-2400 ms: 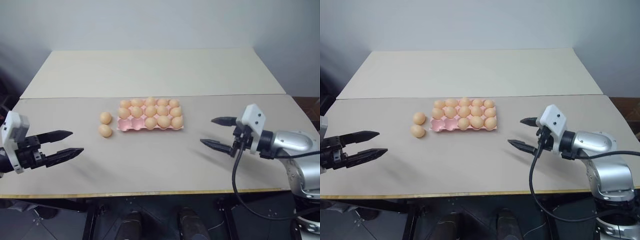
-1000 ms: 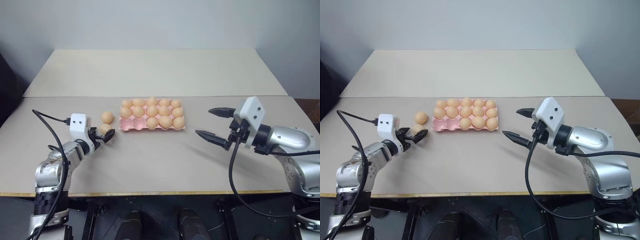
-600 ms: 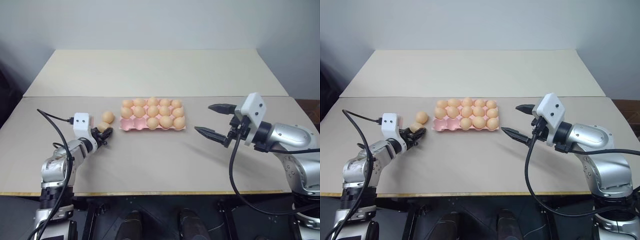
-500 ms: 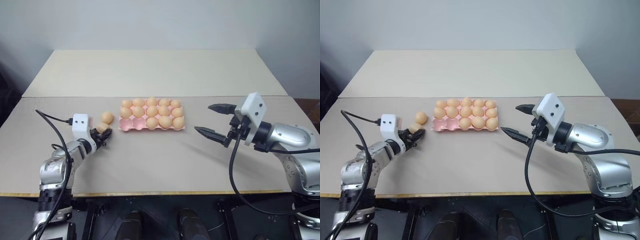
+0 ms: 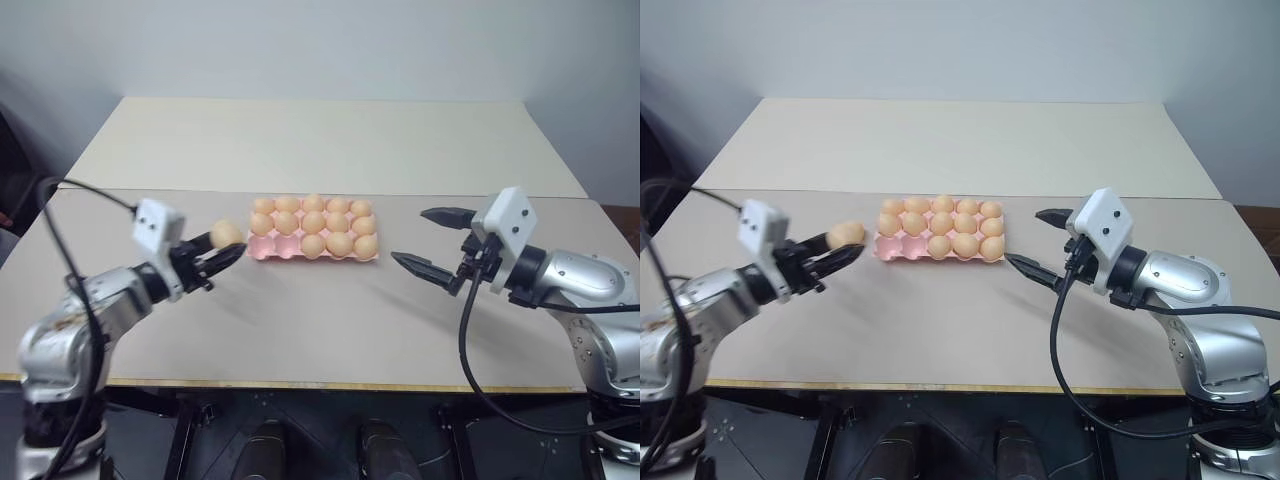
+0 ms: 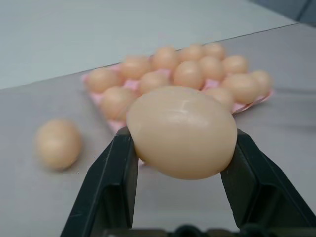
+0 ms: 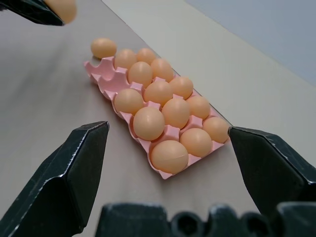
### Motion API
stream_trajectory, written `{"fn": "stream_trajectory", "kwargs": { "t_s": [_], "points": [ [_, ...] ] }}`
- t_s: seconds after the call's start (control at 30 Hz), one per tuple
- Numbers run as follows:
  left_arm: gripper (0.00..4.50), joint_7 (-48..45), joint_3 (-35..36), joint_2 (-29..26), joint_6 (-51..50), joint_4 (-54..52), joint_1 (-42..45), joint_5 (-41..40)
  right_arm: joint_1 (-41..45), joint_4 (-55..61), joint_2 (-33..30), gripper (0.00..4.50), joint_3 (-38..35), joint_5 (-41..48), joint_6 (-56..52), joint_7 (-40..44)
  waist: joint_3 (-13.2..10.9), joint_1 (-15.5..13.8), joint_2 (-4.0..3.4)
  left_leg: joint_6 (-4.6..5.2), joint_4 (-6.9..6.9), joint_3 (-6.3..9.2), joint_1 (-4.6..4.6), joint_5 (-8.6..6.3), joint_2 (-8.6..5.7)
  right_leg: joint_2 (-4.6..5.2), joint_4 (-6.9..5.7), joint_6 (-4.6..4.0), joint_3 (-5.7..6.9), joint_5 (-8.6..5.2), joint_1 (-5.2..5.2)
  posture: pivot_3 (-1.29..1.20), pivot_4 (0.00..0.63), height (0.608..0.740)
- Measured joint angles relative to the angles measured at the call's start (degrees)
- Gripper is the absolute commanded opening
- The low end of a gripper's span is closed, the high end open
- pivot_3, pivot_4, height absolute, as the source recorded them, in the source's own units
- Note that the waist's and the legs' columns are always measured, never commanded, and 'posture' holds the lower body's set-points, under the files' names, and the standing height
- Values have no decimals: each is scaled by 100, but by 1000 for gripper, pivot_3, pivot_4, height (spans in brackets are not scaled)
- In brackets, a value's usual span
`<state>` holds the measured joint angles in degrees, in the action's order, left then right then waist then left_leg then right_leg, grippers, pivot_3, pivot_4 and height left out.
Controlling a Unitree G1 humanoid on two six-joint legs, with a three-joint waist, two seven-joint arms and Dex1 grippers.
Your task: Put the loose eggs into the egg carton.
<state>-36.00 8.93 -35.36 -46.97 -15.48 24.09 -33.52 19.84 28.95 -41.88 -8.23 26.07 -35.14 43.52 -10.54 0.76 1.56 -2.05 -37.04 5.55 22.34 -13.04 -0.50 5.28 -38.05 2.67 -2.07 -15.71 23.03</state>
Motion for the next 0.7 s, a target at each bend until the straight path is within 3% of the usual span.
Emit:
{"fn": "stream_trajectory", "kwargs": {
  "t_s": [0.2,0.37,0.6,0.7],
  "points": [
    [2155,-211,-1059,336,401,1485,1189,741,-17,55,0,4500,0,-1,0,-100,0,74,0,1,0,0,4,0,0,-3,-2,0,-5,0,9,0,150,740],
    [2155,-409,-1185,326,468,1760,1226,926,-93,168,-1,4500,-92,9,-9,-205,-1,147,1,1,-3,1,7,1,1,-2,-4,0,-5,0,11,0,150,740],
    [4301,-522,-1137,110,290,1759,1227,1003,-108,200,-1,4500,-143,12,-16,-258,-1,153,1,1,-5,1,7,1,1,-2,-4,1,-4,0,9,0,150,740],
    [4408,-514,-1125,-36,284,1716,1224,1084,-99,185,-1,4500,-141,7,-15,-256,-1,156,1,1,-5,1,7,1,1,-3,-5,1,-5,0,10,0,150,740]
  ]
}}
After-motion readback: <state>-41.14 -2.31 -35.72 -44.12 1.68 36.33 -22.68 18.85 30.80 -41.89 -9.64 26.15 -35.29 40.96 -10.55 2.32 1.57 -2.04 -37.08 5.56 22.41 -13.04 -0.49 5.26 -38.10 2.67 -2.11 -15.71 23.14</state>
